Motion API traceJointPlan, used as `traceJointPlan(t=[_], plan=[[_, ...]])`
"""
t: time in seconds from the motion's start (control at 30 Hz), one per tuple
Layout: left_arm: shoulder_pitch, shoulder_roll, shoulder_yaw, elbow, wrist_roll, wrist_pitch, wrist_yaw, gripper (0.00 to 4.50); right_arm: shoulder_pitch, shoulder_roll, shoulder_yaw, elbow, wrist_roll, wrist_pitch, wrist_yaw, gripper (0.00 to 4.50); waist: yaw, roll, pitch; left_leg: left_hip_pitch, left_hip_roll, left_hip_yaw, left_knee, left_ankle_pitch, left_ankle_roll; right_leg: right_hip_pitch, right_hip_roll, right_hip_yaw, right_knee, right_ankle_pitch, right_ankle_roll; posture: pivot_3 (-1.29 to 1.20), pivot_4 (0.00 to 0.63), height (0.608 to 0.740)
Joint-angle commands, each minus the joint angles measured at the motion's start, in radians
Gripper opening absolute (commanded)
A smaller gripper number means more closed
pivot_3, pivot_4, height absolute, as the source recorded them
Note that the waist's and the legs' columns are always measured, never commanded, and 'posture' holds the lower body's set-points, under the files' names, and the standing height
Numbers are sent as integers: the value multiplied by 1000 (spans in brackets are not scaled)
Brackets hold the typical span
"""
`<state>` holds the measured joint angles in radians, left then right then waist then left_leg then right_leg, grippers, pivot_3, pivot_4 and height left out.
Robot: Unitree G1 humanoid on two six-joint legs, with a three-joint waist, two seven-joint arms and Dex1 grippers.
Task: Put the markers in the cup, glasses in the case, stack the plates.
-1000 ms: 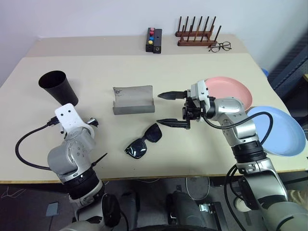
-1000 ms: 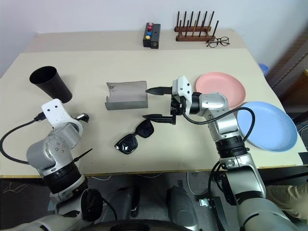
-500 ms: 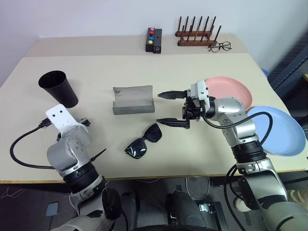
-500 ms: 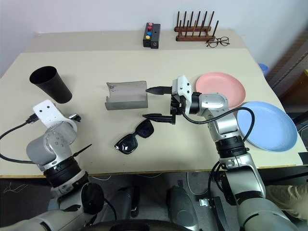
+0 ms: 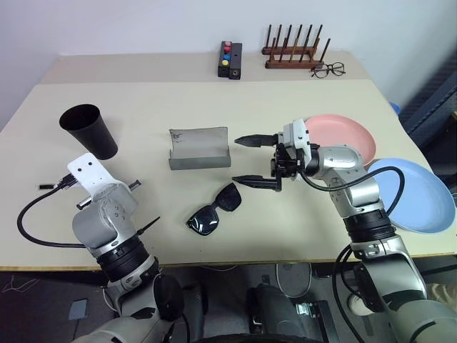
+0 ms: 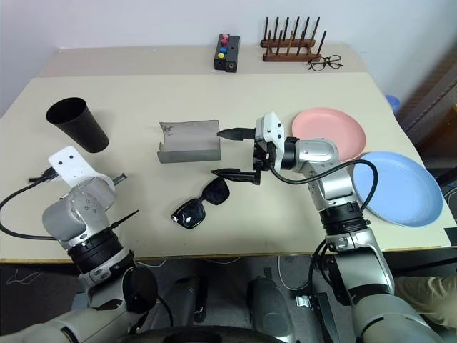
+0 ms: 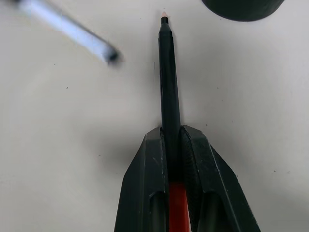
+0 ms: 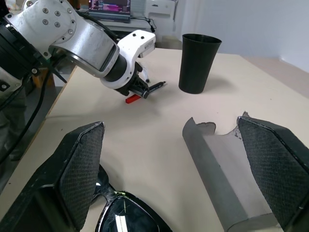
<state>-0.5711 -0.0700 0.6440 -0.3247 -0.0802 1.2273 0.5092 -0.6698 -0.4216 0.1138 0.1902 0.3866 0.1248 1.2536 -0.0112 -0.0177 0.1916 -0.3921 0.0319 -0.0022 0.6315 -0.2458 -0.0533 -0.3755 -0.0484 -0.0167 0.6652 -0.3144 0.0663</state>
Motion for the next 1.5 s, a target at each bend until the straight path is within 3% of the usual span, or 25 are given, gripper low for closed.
traceJointPlan(t=[0.03,0.2,0.37,0.57,0.73,0.9,1.03,1.17,1.5], plan=[[-9,-7,22,-7,-4,-7,-5,94,-5,-6,-19,-36,10,-10,-4,4500,0,0,0,0,0,0,0,0,0,0,0,0,0,0,0,0,150,740],[9,-26,31,-53,-51,-28,-64,94,-10,-4,-19,-26,7,-15,-6,4500,1,0,0,0,0,0,0,0,0,0,0,0,0,0,0,0,150,740],[92,-76,2,-201,-254,-185,-301,94,-9,3,-23,-34,21,4,-14,4500,1,-3,2,-1,0,0,0,3,-6,0,-1,0,-1,0,0,0,150,740],[208,28,-183,-243,-245,-507,-517,94,19,21,-19,-22,21,-7,-23,4500,-3,-4,3,-1,0,1,-1,3,-6,-1,1,0,-1,0,0,0,150,740],[213,119,-240,-181,-201,-745,-578,94,29,38,-22,7,20,-30,-18,4500,-1,-4,3,-1,1,1,-1,0,0,-1,0,0,-1,0,-1,0,150,740],[167,199,-206,-79,-223,-903,-608,94,18,73,-24,29,21,-42,-30,4500,0,-4,3,-1,1,1,-1,0,1,-1,0,0,-1,0,-1,0,150,740],[160,276,-208,19,-157,-1060,-615,94,13,98,-19,43,16,-49,-39,4500,-2,-4,3,-1,1,1,-1,0,1,-1,0,0,-1,0,-1,0,150,740],[166,334,-212,105,-41,-1256,-561,94,19,111,-16,44,10,-57,-44,4500,0,-3,3,-1,1,1,-1,0,1,-1,0,0,-1,0,-1,0,150,740],[109,398,-200,349,95,-1515,-389,94,20,119,-14,48,7,-62,-46,4500,1,-3,3,-1,2,1,-1,0,2,-1,0,0,-1,0,-1,0,150,740]])
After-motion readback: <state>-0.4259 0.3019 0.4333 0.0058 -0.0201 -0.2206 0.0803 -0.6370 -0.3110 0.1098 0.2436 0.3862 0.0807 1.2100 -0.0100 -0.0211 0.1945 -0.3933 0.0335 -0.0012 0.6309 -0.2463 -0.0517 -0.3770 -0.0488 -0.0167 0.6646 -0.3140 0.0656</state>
